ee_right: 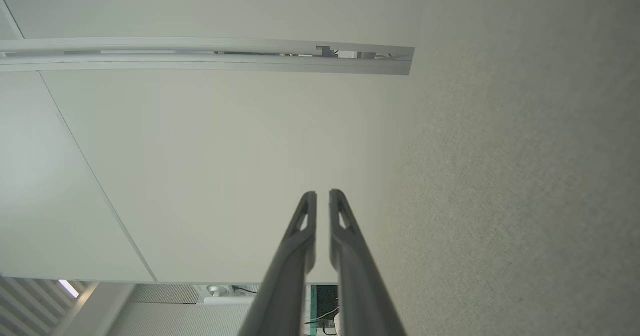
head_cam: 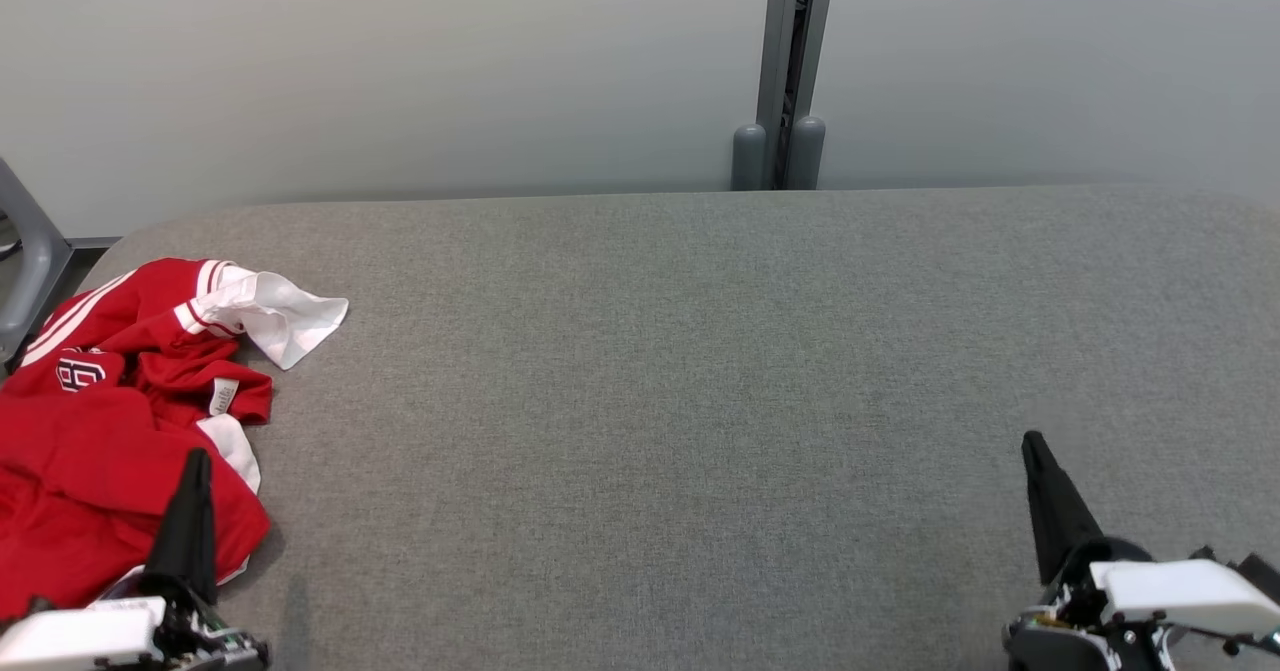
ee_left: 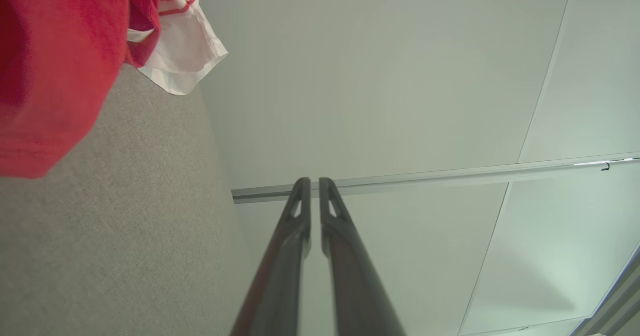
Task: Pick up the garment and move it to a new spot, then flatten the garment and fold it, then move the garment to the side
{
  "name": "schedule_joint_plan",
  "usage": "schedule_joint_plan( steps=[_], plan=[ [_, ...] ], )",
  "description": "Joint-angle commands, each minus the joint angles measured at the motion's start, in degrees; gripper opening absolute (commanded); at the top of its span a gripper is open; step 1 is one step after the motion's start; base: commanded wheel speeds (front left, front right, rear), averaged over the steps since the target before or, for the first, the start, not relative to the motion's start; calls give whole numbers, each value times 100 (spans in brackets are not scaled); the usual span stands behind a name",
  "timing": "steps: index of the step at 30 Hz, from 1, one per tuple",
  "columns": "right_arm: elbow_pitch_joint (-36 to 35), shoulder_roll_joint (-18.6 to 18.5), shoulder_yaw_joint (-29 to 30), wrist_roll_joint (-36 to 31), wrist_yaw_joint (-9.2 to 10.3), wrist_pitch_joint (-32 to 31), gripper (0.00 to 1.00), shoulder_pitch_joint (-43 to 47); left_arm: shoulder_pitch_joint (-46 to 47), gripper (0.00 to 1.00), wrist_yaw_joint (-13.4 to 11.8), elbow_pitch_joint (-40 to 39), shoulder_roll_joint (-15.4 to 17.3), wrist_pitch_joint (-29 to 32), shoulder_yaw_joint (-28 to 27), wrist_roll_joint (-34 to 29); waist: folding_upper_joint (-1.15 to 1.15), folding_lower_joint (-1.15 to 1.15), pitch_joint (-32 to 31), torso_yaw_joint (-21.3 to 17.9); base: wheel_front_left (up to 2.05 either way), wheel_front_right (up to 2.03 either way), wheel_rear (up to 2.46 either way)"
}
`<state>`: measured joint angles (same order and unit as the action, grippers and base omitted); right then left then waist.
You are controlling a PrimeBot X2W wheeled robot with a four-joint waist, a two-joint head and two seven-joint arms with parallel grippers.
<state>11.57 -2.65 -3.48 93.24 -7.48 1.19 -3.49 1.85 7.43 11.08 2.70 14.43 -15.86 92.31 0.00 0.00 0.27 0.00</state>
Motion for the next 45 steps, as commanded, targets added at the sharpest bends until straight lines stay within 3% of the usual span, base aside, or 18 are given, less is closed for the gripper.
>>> schedule_joint_plan(
  steps=[1, 27, 37, 45],
  plan=[
    [36, 13, -8, -1, 2, 1, 100, 24, -29, 100, -1, 35, -16, -4, 8, 0, 0, 0, 0, 0, 0, 0, 0],
    [-260, 22, -83, -347, 4, 408, 100, -104, 3, 100, 1, -242, -36, -861, 513, -498, 0, 0, 23, 1, 0, 0, 0],
    [-373, 12, -51, -638, 2, 554, 100, -188, 36, 100, 2, -390, -22, -1169, 712, -1133, 0, 0, 28, 0, 0, 0, 0],
    [-470, 3, -66, -1224, 0, 660, 100, -261, 76, 100, 3, -444, -15, -1394, 834, -1987, 0, 0, 35, -3, 0, 0, 0]
  ],
)
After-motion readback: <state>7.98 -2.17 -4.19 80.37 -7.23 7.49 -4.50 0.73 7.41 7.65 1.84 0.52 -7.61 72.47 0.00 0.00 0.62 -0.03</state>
